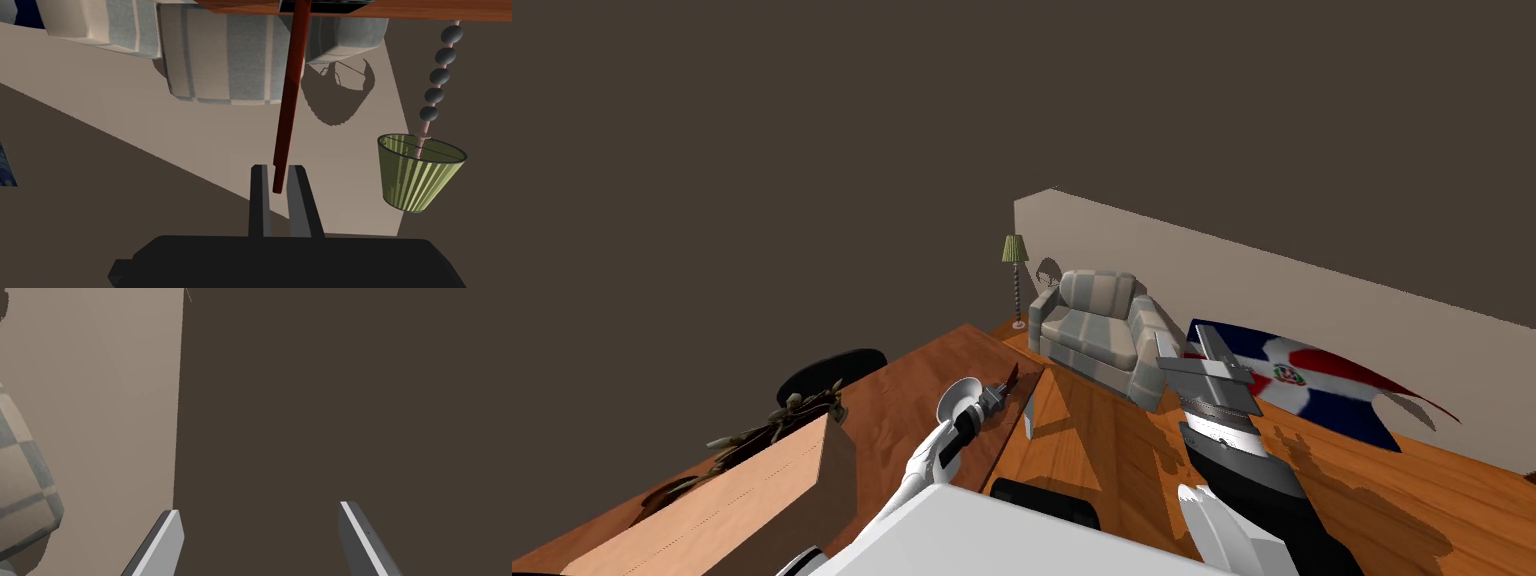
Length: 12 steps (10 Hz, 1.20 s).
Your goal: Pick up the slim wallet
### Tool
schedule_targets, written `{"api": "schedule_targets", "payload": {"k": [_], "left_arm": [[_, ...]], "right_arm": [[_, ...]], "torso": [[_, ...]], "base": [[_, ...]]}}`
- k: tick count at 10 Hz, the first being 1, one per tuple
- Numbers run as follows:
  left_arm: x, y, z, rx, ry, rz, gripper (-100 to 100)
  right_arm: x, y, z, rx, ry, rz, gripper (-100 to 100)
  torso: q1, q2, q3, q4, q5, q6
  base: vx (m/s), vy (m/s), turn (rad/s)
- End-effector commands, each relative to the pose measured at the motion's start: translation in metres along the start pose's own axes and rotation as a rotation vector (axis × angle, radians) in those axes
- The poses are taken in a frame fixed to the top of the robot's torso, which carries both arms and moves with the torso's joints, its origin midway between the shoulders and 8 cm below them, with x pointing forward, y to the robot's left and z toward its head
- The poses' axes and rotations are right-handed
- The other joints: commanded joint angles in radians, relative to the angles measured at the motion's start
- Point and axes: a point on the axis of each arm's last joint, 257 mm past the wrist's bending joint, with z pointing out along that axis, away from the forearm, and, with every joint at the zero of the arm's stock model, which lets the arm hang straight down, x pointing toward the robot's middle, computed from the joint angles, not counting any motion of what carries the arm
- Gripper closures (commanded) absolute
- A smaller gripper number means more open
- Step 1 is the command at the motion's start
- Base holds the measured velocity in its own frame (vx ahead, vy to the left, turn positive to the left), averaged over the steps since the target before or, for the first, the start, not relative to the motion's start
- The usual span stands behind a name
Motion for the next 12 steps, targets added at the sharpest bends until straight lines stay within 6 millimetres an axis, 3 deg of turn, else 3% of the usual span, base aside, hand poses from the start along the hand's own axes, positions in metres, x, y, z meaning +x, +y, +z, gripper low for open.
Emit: {"api": "schedule_targets", "payload": {"k": [1, 2, 3, 5, 7, 9, 10, 11, 12], "left_arm": [[0.007, 0.019, -0.011, -0.013, 0.009, -0.003, 100], [0.009, 0.019, -0.012, -0.014, 0.014, -0.005, 100], [0.011, 0.048, -0.029, -0.040, 0.010, -0.012, 100], [0.012, 0.048, -0.030, -0.040, 0.012, -0.013, 100], [0.012, 0.096, -0.061, -0.097, 0.001, -0.028, 100], [0.009, 0.106, -0.068, -0.102, -0.004, -0.020, 100], [0.003, 0.136, -0.089, -0.137, -0.017, -0.019, 100], [0.003, 0.136, -0.089, -0.137, -0.017, -0.019, 100], [-0.004, 0.161, -0.109, -0.171, -0.037, -0.022, 100]], "right_arm": [[0.000, 0.000, 0.000, 0.000, 0.000, 0.000, 0], [0.000, 0.000, 0.000, 0.000, 0.000, 0.000, 0], [0.000, 0.000, 0.000, 0.000, 0.000, 0.000, 0], [0.000, 0.000, 0.000, 0.000, 0.000, 0.000, 0], [0.000, 0.000, 0.000, 0.000, 0.000, 0.000, 0], [0.000, 0.000, 0.000, 0.000, 0.000, 0.000, 0], [0.000, 0.000, 0.000, 0.000, 0.000, 0.000, 0], [0.000, 0.000, 0.000, 0.000, 0.000, 0.000, 0], [0.000, 0.000, 0.000, 0.000, 0.000, 0.000, 0]], "torso": [[0.000, 0.000, 0.000, 0.000, 0.000, 0.000], [0.001, -0.001, -0.001, -0.001, 0.000, 0.000], [0.005, -0.003, -0.002, -0.001, 0.001, 0.000], [0.005, -0.003, -0.002, -0.002, 0.001, 0.000], [0.004, -0.004, -0.003, -0.002, 0.001, 0.001], [0.000, -0.003, -0.002, -0.002, 0.000, 0.001], [0.003, -0.004, -0.003, -0.002, 0.001, 0.002], [0.003, -0.005, -0.003, -0.002, 0.001, 0.002], [0.004, -0.004, -0.003, -0.002, 0.001, 0.001]], "base": [[-0.026, -0.121, -0.069], [-0.002, -0.043, 0.014], [-0.018, -0.066, -0.177], [-0.010, -0.048, -0.037], [-0.035, -0.124, -0.189], [-0.001, -0.101, -0.039], [-0.003, -0.087, -0.192], [-0.010, -0.073, -0.081], [-0.009, -0.130, -0.163]]}}
